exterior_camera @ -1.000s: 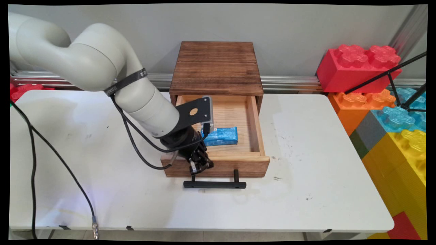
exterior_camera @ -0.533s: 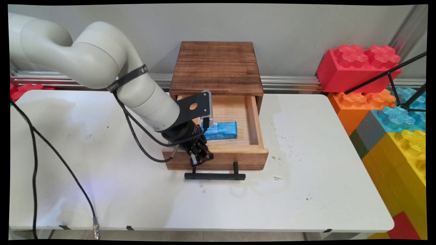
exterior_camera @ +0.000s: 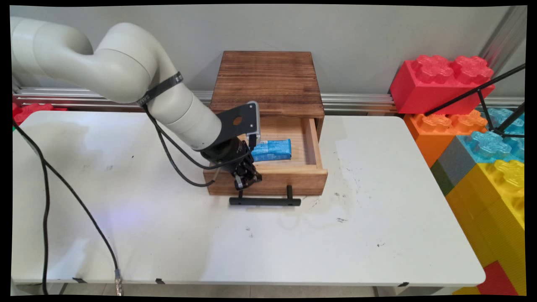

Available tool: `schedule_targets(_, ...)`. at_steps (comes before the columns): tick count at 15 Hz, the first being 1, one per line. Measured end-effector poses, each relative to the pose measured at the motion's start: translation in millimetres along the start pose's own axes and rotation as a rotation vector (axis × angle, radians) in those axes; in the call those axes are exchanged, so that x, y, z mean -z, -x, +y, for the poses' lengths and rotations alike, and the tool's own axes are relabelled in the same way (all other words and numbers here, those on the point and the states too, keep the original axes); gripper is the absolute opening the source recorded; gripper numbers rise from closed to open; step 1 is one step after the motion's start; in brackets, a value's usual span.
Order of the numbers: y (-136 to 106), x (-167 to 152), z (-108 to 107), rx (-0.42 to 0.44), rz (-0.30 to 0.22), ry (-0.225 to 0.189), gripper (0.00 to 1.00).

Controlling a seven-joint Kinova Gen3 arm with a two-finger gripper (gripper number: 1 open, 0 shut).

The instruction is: Open the drawer

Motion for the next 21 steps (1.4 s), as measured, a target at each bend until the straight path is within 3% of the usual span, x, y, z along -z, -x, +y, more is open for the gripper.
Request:
schedule_targets(14,10.3,-20.9,-61.6,-0.073,0.023,-0.15,0.0)
schedule_targets(21,18.0,-35.9,-86.0,-0.1,0.03,-0.196,0.0)
